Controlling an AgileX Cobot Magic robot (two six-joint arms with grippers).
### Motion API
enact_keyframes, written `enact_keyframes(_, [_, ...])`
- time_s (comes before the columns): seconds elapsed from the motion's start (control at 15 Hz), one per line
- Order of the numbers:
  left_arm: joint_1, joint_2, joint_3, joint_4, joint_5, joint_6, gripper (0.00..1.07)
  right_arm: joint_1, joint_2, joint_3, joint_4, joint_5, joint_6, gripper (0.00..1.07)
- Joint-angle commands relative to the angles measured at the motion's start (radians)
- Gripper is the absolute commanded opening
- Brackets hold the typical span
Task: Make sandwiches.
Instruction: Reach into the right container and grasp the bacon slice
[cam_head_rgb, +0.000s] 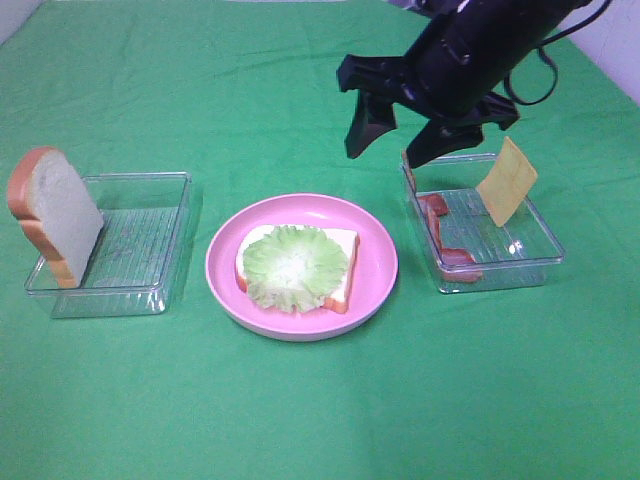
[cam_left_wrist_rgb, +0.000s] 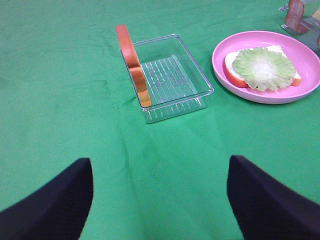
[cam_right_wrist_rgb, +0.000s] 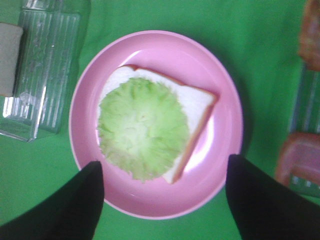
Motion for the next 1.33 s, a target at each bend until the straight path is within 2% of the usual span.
enact_keyframes(0.07, [-0.003, -0.019, 0.001, -0.002, -0.012, 0.001, 0.71, -0.048, -0.005, -0.002, -0.052, 0.088, 0.006, 0.67])
enact_keyframes(0.27, [-0.003, -0.019, 0.001, -0.002, -0.012, 0.001, 0.71, -0.054, 0.008, -0.003, -0.175, 0.113, 0.019, 0.67])
enact_keyframes(0.4, [-0.003, -0.019, 0.001, -0.002, -0.012, 0.001, 0.71, -0.054, 0.059, -0.043, -0.242, 0.164, 0.059, 0.65])
enact_keyframes(0.67, [-0.003, -0.019, 0.001, -0.002, -0.012, 0.001, 0.71, -0.054, 0.147, -0.145, -0.254, 0.240, 0.067, 0.63])
enact_keyframes(1.0, [-0.003, -0.019, 0.001, -0.002, -0.012, 0.001, 0.71, -0.054, 0.208, -0.154, -0.221, 0.242, 0.061, 0.63])
enact_keyframes(1.33, [-0.003, -0.019, 0.001, -0.002, -0.012, 0.001, 0.71, -0.054, 0.257, -0.154, -0.199, 0.200, 0.053, 0.56])
